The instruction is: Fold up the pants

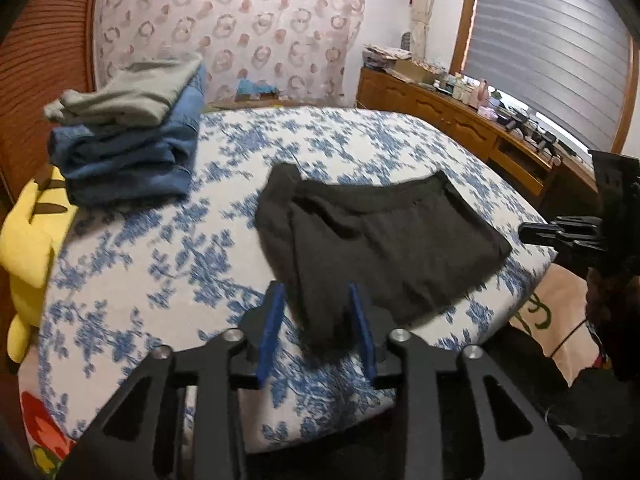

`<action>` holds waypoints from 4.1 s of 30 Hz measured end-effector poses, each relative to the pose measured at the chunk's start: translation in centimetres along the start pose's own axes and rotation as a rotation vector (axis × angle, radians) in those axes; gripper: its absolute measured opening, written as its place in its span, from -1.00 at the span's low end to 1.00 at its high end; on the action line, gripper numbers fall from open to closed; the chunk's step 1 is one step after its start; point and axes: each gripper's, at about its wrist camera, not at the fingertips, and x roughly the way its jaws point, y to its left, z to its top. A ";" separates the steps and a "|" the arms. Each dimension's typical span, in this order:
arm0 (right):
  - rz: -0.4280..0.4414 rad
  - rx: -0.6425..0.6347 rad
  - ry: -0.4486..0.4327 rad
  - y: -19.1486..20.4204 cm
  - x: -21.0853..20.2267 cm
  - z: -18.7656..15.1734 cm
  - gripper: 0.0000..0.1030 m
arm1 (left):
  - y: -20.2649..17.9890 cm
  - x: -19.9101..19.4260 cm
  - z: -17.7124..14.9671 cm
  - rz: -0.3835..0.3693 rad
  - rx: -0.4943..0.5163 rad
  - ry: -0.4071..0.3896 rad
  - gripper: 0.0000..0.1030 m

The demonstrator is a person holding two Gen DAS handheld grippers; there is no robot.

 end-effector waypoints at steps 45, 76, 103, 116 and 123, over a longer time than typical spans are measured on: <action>-0.131 0.021 0.027 -1.1 6.1 5.8 -0.20 | 2.0 8.7 5.0 0.023 -0.031 0.085 0.12; -0.130 0.024 0.026 -1.3 8.9 5.0 0.07 | 1.9 8.6 4.9 0.021 -0.026 0.085 0.13; -0.032 -0.002 -0.068 1.0 5.6 5.8 -0.90 | -0.3 3.6 6.2 -0.057 0.013 -0.056 -0.78; -0.036 -0.043 -0.192 2.1 1.0 8.2 -0.90 | -0.9 -0.4 9.0 -0.061 0.031 -0.186 -0.78; -0.038 -0.076 -0.246 2.5 -1.2 9.8 -0.90 | -1.2 -2.2 10.0 -0.058 0.050 -0.236 -0.78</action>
